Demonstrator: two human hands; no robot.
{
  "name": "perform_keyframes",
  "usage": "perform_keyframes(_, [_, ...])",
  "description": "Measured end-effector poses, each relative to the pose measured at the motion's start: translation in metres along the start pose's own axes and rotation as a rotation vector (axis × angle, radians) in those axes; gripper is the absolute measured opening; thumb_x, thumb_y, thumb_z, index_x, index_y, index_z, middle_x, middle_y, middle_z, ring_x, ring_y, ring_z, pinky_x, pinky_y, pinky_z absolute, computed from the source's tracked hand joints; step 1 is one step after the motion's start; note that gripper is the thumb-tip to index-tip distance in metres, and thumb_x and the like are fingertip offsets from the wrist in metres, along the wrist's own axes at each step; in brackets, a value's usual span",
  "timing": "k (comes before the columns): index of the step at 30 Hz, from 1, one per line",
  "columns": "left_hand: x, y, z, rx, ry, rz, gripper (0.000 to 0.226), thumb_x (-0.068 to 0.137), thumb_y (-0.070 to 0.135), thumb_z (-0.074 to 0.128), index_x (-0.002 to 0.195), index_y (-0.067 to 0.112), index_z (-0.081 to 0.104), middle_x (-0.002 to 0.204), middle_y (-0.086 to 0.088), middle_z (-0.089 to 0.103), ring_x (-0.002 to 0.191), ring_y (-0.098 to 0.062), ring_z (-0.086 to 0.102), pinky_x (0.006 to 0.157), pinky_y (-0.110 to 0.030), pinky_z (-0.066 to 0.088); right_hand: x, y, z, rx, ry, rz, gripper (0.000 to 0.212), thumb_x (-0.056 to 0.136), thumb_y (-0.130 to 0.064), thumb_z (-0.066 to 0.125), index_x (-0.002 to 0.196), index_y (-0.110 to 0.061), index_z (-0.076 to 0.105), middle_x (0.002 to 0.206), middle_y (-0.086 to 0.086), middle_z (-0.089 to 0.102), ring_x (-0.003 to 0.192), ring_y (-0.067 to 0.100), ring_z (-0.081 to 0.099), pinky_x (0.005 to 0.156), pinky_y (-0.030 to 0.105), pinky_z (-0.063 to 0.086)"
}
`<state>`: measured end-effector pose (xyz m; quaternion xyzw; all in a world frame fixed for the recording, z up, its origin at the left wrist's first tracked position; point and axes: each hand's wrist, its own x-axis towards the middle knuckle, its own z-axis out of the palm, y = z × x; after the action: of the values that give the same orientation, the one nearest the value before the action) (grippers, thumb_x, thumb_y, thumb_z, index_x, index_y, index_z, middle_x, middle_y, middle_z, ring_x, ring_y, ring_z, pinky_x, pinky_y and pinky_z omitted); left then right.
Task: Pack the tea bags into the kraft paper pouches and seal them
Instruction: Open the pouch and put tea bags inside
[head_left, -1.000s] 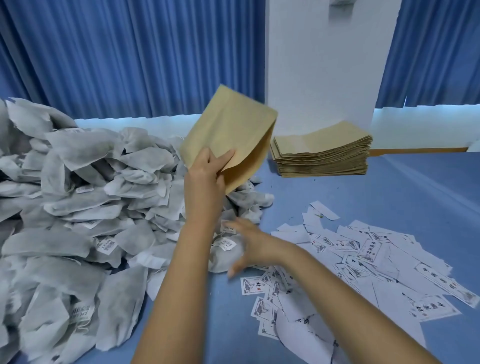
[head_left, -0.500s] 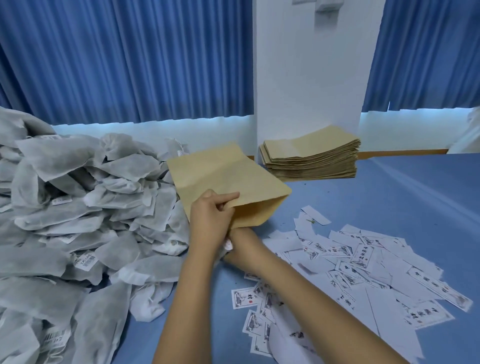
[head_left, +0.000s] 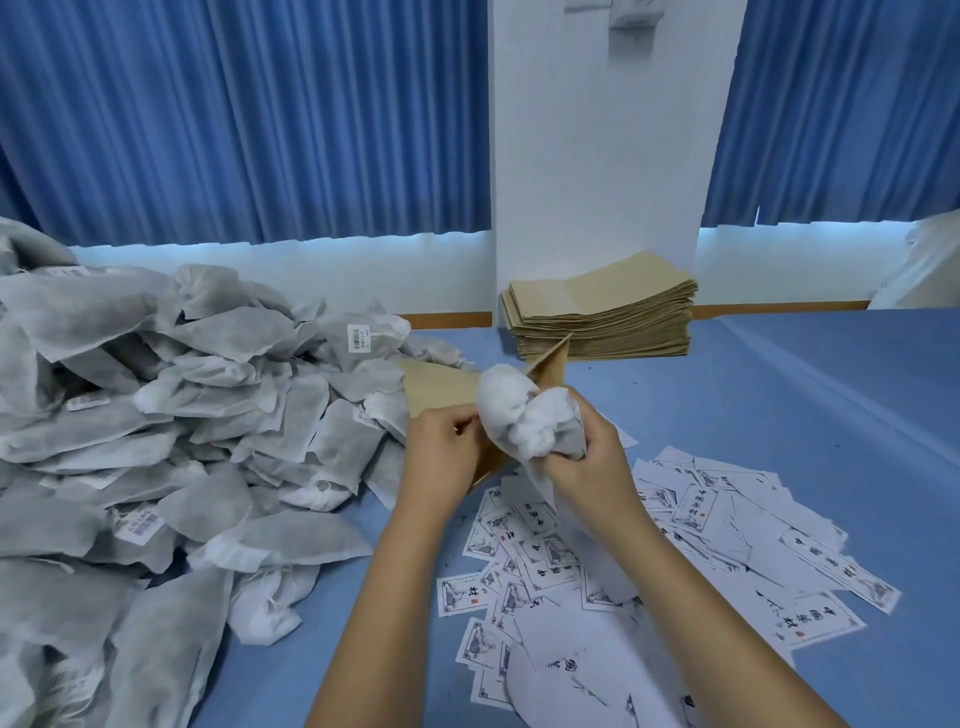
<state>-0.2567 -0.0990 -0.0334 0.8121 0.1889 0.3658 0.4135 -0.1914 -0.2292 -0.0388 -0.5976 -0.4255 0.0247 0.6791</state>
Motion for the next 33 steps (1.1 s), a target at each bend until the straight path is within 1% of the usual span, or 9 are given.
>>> perform_keyframes(4, [-0.001, 0.001, 0.005, -0.15, 0.028, -0.008, 0.028, 0.09, 0.006, 0.055, 0.073, 0.014, 0.074, 0.058, 0.01, 0.065, 0.047, 0.008, 0.038, 0.047, -0.01, 0.03, 0.002, 0.005, 0.0, -0.199, 0.077, 0.07, 0.033, 0.074, -0.012, 0.072, 0.086, -0.042, 0.062, 0.081, -0.012, 0.065, 0.07, 0.001, 0.054, 0.06, 0.012, 0.042])
perform_keyframes(7, [-0.004, 0.003, 0.01, -0.229, 0.05, -0.037, 0.038, 0.09, 0.006, 0.057, 0.061, 0.027, 0.07, 0.049, 0.013, 0.054, 0.052, 0.007, 0.036, 0.047, -0.01, 0.03, 0.006, 0.005, 0.002, -0.49, 0.052, 0.009, 0.034, 0.076, -0.013, 0.072, 0.107, -0.02, 0.061, 0.099, -0.002, 0.061, 0.081, 0.009, 0.053, 0.063, 0.008, 0.037])
perform_keyframes(11, [-0.002, 0.004, 0.007, -0.434, 0.092, -0.136, 0.025, 0.092, 0.008, 0.057, 0.107, 0.02, 0.073, 0.087, 0.009, 0.072, 0.07, 0.003, 0.057, 0.062, -0.008, 0.044, 0.01, 0.006, -0.001, -0.77, -0.05, -0.034, 0.037, 0.079, -0.011, 0.068, 0.114, -0.01, 0.057, 0.111, 0.006, 0.055, 0.095, 0.021, 0.054, 0.068, 0.023, 0.034])
perform_keyframes(15, [-0.009, 0.017, 0.024, -0.326, 0.014, -0.04, 0.035, 0.088, 0.003, 0.054, 0.113, 0.023, 0.07, 0.051, 0.016, 0.051, 0.051, -0.006, 0.039, 0.05, -0.02, 0.034, 0.012, 0.01, 0.006, -1.255, -0.042, 0.166, 0.016, 0.085, -0.013, 0.058, 0.101, -0.016, 0.059, 0.103, 0.006, 0.064, 0.094, 0.025, 0.061, 0.067, 0.026, 0.036])
perform_keyframes(17, [-0.015, 0.026, 0.033, -0.26, -0.01, 0.022, 0.039, 0.085, 0.002, 0.052, 0.116, 0.02, 0.069, 0.045, 0.013, 0.042, 0.046, -0.005, 0.035, 0.05, -0.02, 0.035, 0.021, 0.01, 0.008, -1.163, 0.026, 0.226, 0.007, 0.087, -0.016, 0.057, 0.094, -0.018, 0.058, 0.101, 0.007, 0.067, 0.097, 0.025, 0.063, 0.071, 0.026, 0.04])
perform_keyframes(21, [-0.006, 0.02, 0.016, -0.239, 0.113, -0.062, 0.039, 0.088, 0.002, 0.05, 0.118, 0.018, 0.069, 0.045, 0.007, 0.047, 0.045, -0.015, 0.041, 0.051, -0.026, 0.041, 0.023, -0.001, 0.007, -0.646, 0.001, 0.129, 0.068, 0.07, -0.015, 0.079, 0.129, -0.008, 0.045, 0.133, 0.005, 0.039, 0.128, 0.015, 0.037, 0.1, 0.023, 0.036])
perform_keyframes(25, [-0.005, 0.024, 0.002, -0.377, 0.063, -0.118, 0.033, 0.094, 0.001, 0.046, 0.104, 0.016, 0.074, 0.034, 0.006, 0.041, 0.028, -0.01, 0.037, 0.033, -0.017, 0.033, 0.004, -0.01, 0.016, -0.93, 0.203, -0.335, 0.02, 0.075, 0.003, 0.067, 0.089, -0.008, 0.059, 0.12, 0.007, 0.052, 0.107, 0.023, 0.052, 0.067, 0.031, 0.049])
perform_keyframes(30, [-0.016, 0.042, 0.005, -0.402, -0.019, -0.07, 0.044, 0.092, 0.0, 0.044, 0.085, 0.031, 0.074, 0.04, -0.005, 0.049, 0.029, -0.015, 0.043, 0.037, -0.017, 0.036, 0.052, -0.02, 0.016, -1.124, -0.084, 0.152, 0.023, 0.093, -0.011, 0.047, 0.111, -0.006, 0.059, 0.115, 0.01, 0.058, 0.101, 0.023, 0.054, 0.075, 0.026, 0.036])
perform_keyframes(33, [-0.01, 0.035, -0.007, -0.17, 0.16, 0.035, 0.028, 0.092, 0.004, 0.05, 0.093, 0.014, 0.076, 0.067, -0.005, 0.065, 0.057, -0.011, 0.055, 0.056, -0.011, 0.041, 0.047, -0.034, 0.009, -1.132, -0.297, 0.1, 0.03, 0.094, -0.022, 0.051, 0.12, -0.012, 0.062, 0.127, 0.01, 0.053, 0.119, 0.027, 0.048, 0.098, 0.031, 0.036])
